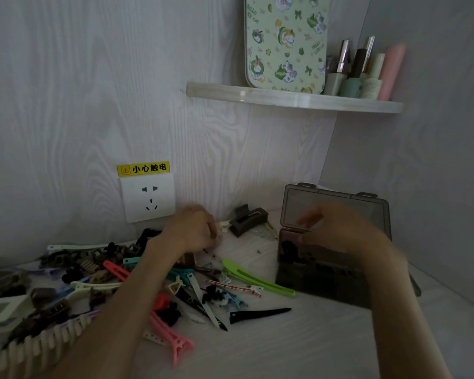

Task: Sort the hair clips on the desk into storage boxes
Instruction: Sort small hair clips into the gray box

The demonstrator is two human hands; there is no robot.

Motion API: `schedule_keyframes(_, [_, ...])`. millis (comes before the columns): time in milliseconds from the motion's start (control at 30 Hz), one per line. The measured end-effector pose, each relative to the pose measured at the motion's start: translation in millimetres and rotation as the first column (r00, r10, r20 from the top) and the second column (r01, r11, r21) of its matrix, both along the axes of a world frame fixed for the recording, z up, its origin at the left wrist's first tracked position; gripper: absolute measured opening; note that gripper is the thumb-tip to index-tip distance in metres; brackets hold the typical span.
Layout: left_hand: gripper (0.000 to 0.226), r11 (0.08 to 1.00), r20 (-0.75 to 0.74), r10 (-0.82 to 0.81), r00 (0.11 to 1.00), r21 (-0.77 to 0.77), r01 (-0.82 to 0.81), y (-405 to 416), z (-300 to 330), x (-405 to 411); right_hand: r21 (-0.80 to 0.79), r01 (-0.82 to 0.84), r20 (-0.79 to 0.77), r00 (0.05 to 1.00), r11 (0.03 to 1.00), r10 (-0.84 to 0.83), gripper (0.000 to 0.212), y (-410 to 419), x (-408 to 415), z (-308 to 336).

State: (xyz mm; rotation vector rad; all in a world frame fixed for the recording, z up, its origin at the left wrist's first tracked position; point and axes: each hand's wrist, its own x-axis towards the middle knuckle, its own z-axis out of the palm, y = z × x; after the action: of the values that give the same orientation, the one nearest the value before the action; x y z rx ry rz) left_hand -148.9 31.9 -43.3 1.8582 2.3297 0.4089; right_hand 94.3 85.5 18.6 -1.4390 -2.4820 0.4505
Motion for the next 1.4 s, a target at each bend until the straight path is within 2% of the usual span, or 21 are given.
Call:
schedule_keyframes(67, [0.013,0.999,0.029,0.034,0.999,-0.025,-0.033,-2.6,1.2,-2.4,0.133,-0.014,-0.103,0.994,0.991,0.028,0.027,0.6,-15.0,-3.8])
schedule_keyframes(133, [0.018,0.998,0.050,0.062,0.997,-0.034,-0.060,-5.5,4.3,-6.7,0.182,-0.152,-0.170,0.968,0.971,0.184,0.027,2.5,-45.7,-7.5])
schedule_keyframes(200, [0.020,0.997,0.086,0.081,0.993,-0.016,-0.080,-6.5,8.4,-10.3,0.211,-0.293,-0.040,0.951,0.933,0.308,0.036,6.8,-83.5,-16.6])
schedule_keyframes(300, [0.023,0.994,0.133,0.107,0.985,0.009,-0.110,-7.9,11.6,-12.0,0.232,-0.372,0.335,0.898,0.899,0.285,0.047,11.6,-128.9,-40.1])
schedule_keyframes(333, [0.024,0.993,0.141,0.114,0.984,0.026,-0.118,-8.5,11.4,-13.6,0.235,-0.372,0.399,0.879,0.898,0.260,0.044,11.5,-138.3,-47.6])
schedule_keyframes(400, [0.030,0.989,0.142,0.129,0.981,0.047,-0.137,-9.1,9.6,-16.5,0.297,-0.347,0.419,0.884,0.890,0.205,0.030,11.2,-147.6,-58.5])
schedule_keyframes(467, [0.034,0.985,0.130,0.160,0.979,0.047,-0.167,-9.6,8.8,-20.7,0.382,-0.329,0.385,0.906,0.864,0.176,0.026,13.7,-149.6,-62.2])
schedule_keyframes(567, [0.029,0.975,0.116,0.204,0.972,0.066,-0.213,-10.8,10.3,-25.3,0.398,-0.341,0.246,0.934,0.852,0.258,0.023,12.9,-140.3,-55.1])
schedule_keyframes(633, [0.025,0.960,0.097,0.234,0.967,0.133,-0.245,-12.6,12.1,-21.1,0.413,-0.296,0.021,0.949,0.861,0.316,0.022,6.8,-121.3,-44.6])
schedule_keyframes(700, [0.024,0.913,0.020,0.263,0.964,0.316,-0.256,-13.0,16.2,-9.7,0.408,-0.188,-0.232,0.925,0.894,0.300,0.019,1.3,-93.9,-32.7])
schedule_keyframes(767, [0.024,0.859,0.030,0.202,0.979,0.474,-0.192,-11.2,23.1,9.2,0.363,-0.069,-0.388,0.895,0.929,0.218,0.016,1.3,-63.0,-24.6])
schedule_keyframes(867, [0.022,0.851,0.105,-0.006,0.994,0.522,-0.050,-9.4,32.4,41.4,0.280,0.087,-0.509,0.858,0.956,0.070,0.011,8.5,-20.6,-27.2])
schedule_keyframes(967, [0.020,0.846,0.083,-0.226,0.971,0.511,0.153,-5.2,29.5,68.7,0.220,0.178,-0.501,0.864,0.959,-0.045,0.009,7.0,11.5,-36.0])
schedule_keyframes(1033, [0.024,0.848,0.163,-0.372,0.914,0.460,0.263,-3.0,23.5,84.4,0.176,0.145,-0.429,0.902,0.974,-0.057,0.010,4.1,24.7,-42.1])
schedule_keyframes(1133, [0.040,0.864,0.221,-0.458,0.861,0.337,0.374,-2.2,16.9,96.2,0.162,0.120,-0.372,0.927,0.979,-0.052,0.014,2.7,34.7,-48.1])
schedule_keyframes(1267, [0.042,0.908,0.246,-0.363,0.899,0.310,0.282,-17.5,28.1,79.8,0.182,0.108,-0.361,0.932,0.977,-0.036,0.016,-1.3,39.5,-45.4])
schedule_keyframes(1400, [0.034,0.969,0.151,-0.111,0.982,0.234,0.073,-55.8,42.3,36.3,0.185,-0.030,-0.300,0.950,0.982,0.086,0.017,-11.4,23.0,-36.2])
